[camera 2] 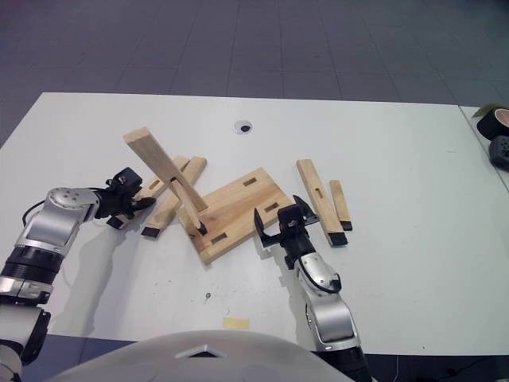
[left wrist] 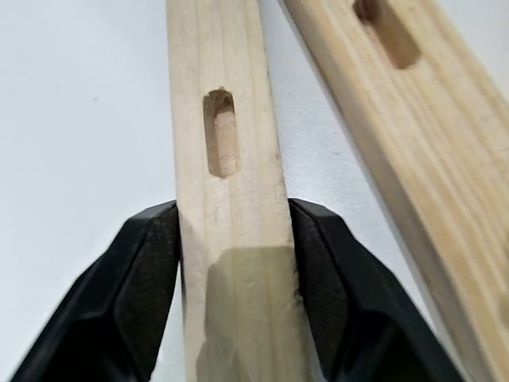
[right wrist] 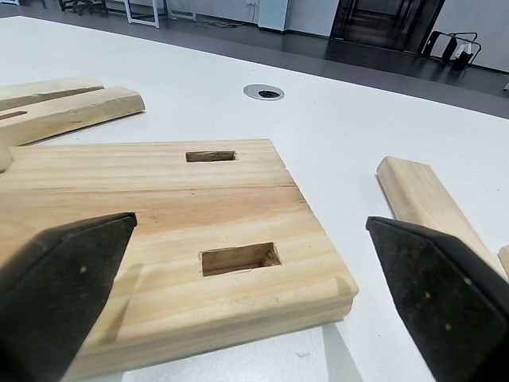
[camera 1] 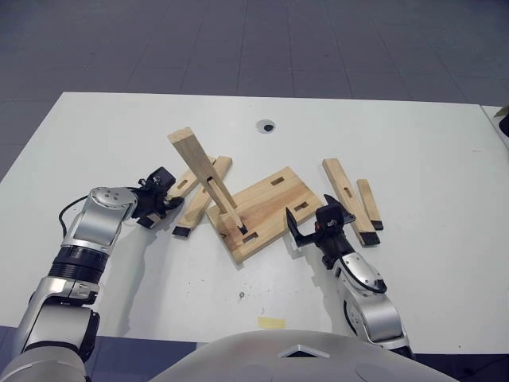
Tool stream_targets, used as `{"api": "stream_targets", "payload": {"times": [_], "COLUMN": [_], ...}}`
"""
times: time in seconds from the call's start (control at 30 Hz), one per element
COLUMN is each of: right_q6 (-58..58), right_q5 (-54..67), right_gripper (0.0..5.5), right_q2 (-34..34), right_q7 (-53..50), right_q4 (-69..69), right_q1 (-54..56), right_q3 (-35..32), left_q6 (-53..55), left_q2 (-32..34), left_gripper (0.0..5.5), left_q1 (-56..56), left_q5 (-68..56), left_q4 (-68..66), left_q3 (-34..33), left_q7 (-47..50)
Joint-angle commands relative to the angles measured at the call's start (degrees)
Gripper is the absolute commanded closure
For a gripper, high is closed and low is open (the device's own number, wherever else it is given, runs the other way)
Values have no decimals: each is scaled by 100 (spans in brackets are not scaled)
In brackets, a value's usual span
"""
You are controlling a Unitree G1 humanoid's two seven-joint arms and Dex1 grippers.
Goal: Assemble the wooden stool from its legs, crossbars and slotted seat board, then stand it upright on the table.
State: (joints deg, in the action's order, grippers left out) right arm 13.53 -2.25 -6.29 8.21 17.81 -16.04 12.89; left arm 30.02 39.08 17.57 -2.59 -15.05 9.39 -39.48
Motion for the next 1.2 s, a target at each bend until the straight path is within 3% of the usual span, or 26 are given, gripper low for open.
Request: {"api": "stream_targets", "payload": {"times": [0.03,0.13,0.33,0.53,0.77,0.9,1.2], "right_q6": [-6,264,1188,1343,1271,1320,793], "right_q5": [315,1239,4747,7132,7276,6623,5652], "right_gripper": [10,10,10,10,10,10,160], "right_q2": [64,224,780,1023,936,705,837], "right_q7": [106,393,128,-597,-762,-158,417], "right_q4": [92,410,1289,1442,770,423,232], "right_q1": [285,714,2222,3470,4100,4363,4446], "right_q3": [-269,-708,-2013,-2218,-2186,-1735,-1443], "left_q6": [-355,-558,-1352,-2508,-2748,-2647,-2474], "left_q2": [-321,-400,-359,65,93,-5,-42], "left_gripper": [337,337,337,337,337,337,337], "left_q1": [594,1321,2442,2781,2556,2522,2352], "left_q5": [-164,-259,-350,-407,-939,-1055,-1173], "left_q4": [27,466,1005,1592,2093,2259,2534], "left_q3": [-831,-1140,-1165,-835,-712,-712,-675], "left_q7": [787,1009,676,-562,-1498,-1536,-1528]}}
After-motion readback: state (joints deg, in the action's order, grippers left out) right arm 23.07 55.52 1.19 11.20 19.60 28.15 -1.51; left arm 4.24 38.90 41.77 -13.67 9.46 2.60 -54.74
